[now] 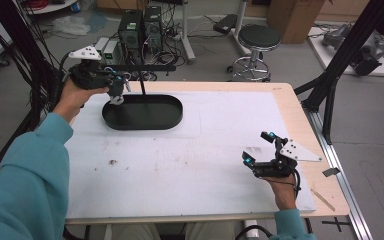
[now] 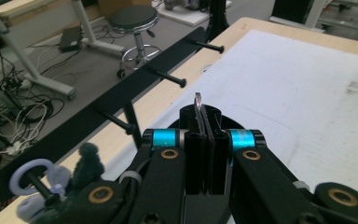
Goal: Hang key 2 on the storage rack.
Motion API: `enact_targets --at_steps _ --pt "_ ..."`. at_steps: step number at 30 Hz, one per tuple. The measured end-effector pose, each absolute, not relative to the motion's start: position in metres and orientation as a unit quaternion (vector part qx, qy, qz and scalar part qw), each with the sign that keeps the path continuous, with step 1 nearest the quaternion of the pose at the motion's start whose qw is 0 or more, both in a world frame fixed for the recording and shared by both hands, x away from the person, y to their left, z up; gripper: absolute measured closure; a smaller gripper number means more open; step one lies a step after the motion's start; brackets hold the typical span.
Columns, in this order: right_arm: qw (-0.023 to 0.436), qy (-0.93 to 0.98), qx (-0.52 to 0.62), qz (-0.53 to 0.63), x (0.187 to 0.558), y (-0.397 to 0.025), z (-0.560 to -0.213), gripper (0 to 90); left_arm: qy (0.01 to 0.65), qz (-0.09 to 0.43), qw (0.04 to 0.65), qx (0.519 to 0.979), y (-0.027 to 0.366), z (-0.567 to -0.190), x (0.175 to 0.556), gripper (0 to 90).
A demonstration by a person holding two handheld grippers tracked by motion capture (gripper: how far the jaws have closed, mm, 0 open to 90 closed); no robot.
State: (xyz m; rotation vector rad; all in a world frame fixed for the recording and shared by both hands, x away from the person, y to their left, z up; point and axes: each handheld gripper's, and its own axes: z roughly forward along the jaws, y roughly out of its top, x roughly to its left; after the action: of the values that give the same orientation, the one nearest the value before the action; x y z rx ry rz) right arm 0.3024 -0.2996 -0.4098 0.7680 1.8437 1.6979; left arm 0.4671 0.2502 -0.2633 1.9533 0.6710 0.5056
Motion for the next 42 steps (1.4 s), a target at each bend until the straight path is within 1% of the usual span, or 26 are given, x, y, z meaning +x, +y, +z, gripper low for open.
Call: enact_targets --at_steps 3,10,25,42 --pt "0.279 0.672 0.287 0.623 0.299 -0.300 -0.415 0.6 0.279 0.210 0.479 0.805 0.251 -0.262 0.472 88.2" --pt "0.298 0.665 0.289 0.621 0.292 -0.300 -0.427 0.5 0.286 0.207 0.467 0.811 0.248 -0.265 0.480 88.2" --pt "0.304 0.649 0.296 0.632 0.291 -0.303 -0.441 0.5 0.299 0.207 0.430 0.826 0.245 -0.267 0.494 88.2" --pt "0.313 0.648 0.293 0.630 0.291 -0.300 -0.451 0.6 0.314 0.212 0.414 0.827 0.243 -0.276 0.504 88.1"
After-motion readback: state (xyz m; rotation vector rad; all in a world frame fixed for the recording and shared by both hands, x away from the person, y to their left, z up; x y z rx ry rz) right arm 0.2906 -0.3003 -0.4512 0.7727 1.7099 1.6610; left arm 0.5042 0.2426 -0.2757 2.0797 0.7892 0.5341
